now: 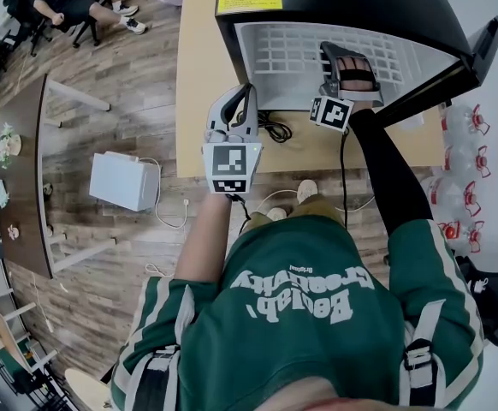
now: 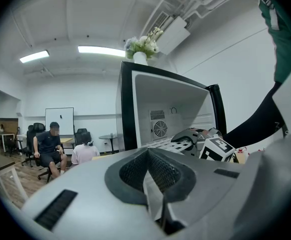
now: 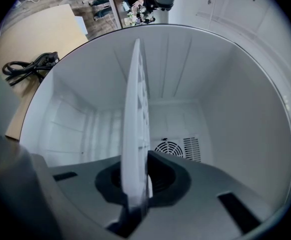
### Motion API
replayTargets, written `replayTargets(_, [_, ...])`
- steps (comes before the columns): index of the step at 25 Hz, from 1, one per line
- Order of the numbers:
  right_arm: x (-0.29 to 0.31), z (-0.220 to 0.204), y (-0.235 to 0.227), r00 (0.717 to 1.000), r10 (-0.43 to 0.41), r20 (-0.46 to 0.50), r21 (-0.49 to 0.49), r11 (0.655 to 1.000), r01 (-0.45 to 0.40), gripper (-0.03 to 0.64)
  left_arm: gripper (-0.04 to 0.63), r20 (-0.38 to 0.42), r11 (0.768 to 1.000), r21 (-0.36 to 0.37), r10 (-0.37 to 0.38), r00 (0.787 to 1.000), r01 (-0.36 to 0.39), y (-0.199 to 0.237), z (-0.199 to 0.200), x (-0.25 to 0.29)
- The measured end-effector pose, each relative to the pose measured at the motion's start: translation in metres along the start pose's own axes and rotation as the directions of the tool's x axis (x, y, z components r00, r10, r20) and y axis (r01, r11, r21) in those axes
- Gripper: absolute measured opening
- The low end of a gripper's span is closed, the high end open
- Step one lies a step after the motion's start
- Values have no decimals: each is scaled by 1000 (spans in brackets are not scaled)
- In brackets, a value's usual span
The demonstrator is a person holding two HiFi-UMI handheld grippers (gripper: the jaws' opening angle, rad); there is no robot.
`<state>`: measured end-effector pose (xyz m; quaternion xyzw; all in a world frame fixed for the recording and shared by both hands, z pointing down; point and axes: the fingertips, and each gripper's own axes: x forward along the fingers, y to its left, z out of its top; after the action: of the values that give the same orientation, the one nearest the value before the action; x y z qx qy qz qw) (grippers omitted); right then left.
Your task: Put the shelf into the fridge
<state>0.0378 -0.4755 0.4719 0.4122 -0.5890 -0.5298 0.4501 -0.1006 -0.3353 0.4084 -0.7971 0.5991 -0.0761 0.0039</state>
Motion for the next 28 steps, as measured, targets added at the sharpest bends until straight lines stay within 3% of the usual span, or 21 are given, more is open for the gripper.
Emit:
replayTargets(18, [20,-1,1,1000,25,17,3,1000,-25,36,0,-20,999,-20,33,999,-34,12,-6,4])
replayTargets(21, [15,2,8,996,74,51,-1,997,-74,162,0,-20,1000,-18,25,999,-26,8,-5,3])
replayTargets(24, [1,14,6,992,75,104,38,996,-80,223,0,-17,1000,-17,17,1000,-18,7,-2,0])
replayTargets(28, [-21,22,10,985,94,143,91,990,-108,253,0,2,1000,-9,-2,1000,2,2,4,-3])
